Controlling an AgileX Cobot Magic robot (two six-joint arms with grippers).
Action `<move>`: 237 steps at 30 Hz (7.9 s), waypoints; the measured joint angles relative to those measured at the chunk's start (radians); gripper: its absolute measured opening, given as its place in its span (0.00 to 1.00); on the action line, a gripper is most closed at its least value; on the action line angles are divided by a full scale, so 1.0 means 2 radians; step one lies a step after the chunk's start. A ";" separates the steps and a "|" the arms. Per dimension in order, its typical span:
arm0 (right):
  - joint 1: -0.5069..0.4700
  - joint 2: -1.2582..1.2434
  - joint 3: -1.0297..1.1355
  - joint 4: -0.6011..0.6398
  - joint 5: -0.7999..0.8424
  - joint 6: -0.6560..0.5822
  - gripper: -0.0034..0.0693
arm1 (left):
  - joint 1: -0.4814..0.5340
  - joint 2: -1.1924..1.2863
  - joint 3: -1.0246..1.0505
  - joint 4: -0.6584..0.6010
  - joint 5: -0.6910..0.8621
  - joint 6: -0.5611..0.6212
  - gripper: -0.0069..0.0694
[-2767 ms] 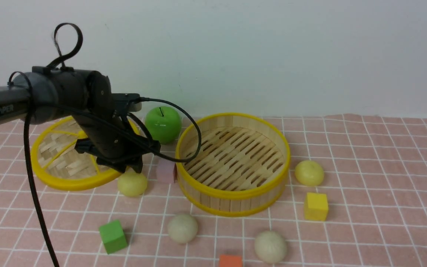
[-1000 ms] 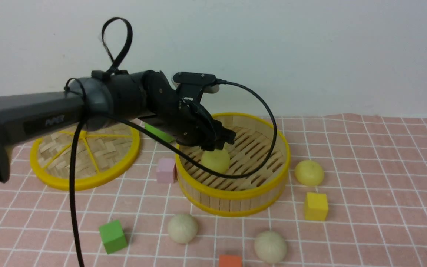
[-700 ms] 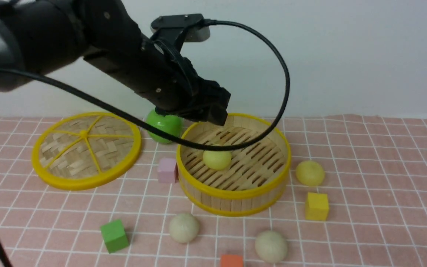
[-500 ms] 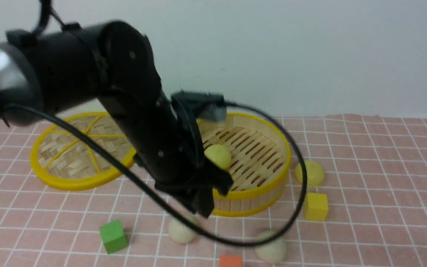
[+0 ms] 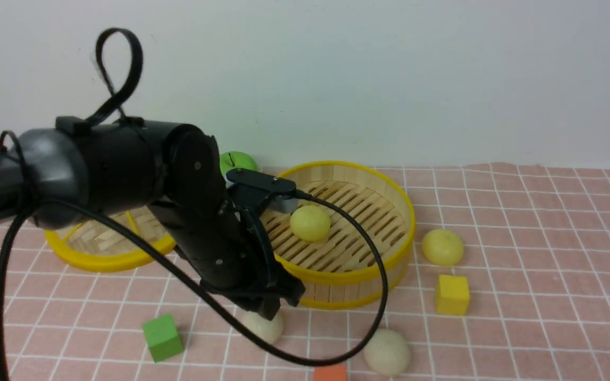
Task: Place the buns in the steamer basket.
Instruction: Use the left arm to grab a steamed stuffed bun, then use the left arm to put the steamed stuffed bun into the steamer, then use the right arm to grab a steamed stuffed bun, then use the right arm to put the steamed stuffed bun into the steamer, then use the right arm to grab a steamed stuffed bun
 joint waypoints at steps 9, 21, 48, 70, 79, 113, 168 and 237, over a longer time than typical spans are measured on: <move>0.000 0.000 0.000 0.000 0.000 0.000 0.38 | 0.002 0.040 0.002 0.006 -0.042 0.000 0.50; 0.000 0.000 0.000 0.000 0.000 0.000 0.38 | 0.002 0.060 0.002 0.015 -0.047 0.000 0.16; 0.000 0.000 0.000 0.000 0.000 0.000 0.38 | -0.022 0.118 -0.198 -0.050 -0.028 0.075 0.09; 0.000 0.000 0.000 0.000 0.000 0.000 0.38 | -0.022 0.119 -0.265 -0.048 0.050 0.052 0.69; 0.000 0.000 0.000 0.000 0.000 0.000 0.38 | -0.022 0.038 -0.267 -0.058 0.180 0.028 0.30; 0.000 0.000 0.000 0.000 0.000 0.000 0.38 | -0.022 -0.894 0.516 -0.027 -0.273 -0.034 0.07; 0.267 0.849 -0.574 0.093 0.209 -0.048 0.29 | -0.022 -0.894 0.518 -0.028 -0.212 -0.040 0.07; 0.199 1.049 -0.821 0.009 0.160 -0.041 0.27 | -0.022 -0.894 0.519 -0.028 -0.211 -0.040 0.13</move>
